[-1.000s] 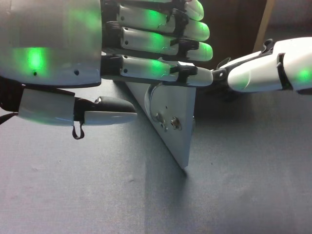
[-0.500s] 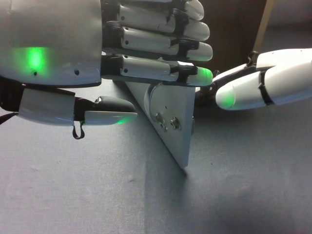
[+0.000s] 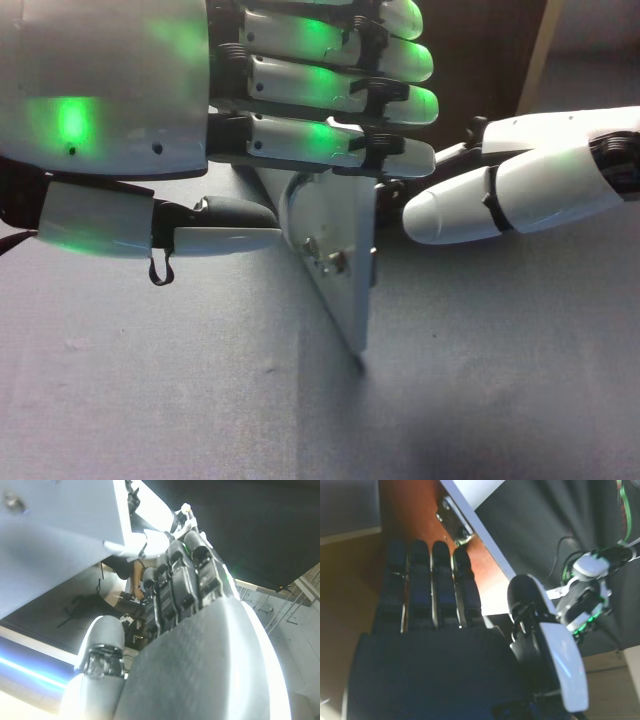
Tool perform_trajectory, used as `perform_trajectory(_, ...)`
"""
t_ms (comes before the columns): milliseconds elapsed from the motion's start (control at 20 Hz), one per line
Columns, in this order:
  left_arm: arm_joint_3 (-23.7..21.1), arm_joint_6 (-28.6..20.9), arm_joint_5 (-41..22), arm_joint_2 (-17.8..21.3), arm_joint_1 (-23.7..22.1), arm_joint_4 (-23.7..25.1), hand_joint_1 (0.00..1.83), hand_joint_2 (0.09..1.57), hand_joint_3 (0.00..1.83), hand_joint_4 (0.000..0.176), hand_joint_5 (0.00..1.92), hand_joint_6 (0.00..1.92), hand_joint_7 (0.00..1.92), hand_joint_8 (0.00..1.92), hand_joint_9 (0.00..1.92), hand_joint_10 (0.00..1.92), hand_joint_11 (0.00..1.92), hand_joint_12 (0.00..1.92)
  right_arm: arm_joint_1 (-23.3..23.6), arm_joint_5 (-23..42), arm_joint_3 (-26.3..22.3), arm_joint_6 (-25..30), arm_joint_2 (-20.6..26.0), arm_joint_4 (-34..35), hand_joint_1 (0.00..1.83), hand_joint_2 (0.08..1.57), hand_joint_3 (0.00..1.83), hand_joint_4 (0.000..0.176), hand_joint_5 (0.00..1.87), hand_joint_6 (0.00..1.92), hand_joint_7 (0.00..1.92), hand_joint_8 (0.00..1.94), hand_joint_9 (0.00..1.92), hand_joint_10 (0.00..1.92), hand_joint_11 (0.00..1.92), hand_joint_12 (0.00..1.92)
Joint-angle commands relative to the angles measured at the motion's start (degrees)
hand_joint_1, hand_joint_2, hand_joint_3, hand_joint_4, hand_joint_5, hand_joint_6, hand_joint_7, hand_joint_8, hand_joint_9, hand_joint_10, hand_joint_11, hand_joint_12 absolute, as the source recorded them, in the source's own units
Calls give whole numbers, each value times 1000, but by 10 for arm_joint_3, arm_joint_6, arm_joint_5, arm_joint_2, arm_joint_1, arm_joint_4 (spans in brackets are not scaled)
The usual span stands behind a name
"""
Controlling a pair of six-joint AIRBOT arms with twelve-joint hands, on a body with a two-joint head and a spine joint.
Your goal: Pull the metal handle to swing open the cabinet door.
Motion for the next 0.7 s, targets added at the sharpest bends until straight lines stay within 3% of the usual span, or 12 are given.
perform_trajectory(0, 0, 5, -15, 4, -6, -57, 0, 1571, 166, 0, 272, 0, 273, 1, 240, 2, 0, 556, 9, 15, -2, 4, 3, 25, 0, 1571, 98, 0, 333, 2, 324, 1, 284, 2, 0, 753)
perform_trajectory(300, 0, 5, -15, 4, -6, -57, 0, 1571, 161, 0, 268, 0, 270, 0, 239, 0, 0, 573, 12, 23, -17, -14, 4, 25, 0, 1571, 119, 0, 323, 1, 318, 1, 281, 1, 0, 752)
perform_trajectory(650, 0, 5, -15, 4, -6, -57, 0, 1571, 165, 0, 274, 0, 275, 0, 238, 0, 0, 531, 16, 29, -30, -90, -1, 25, 0, 1571, 107, 0, 323, 0, 316, 0, 278, 0, 0, 721)
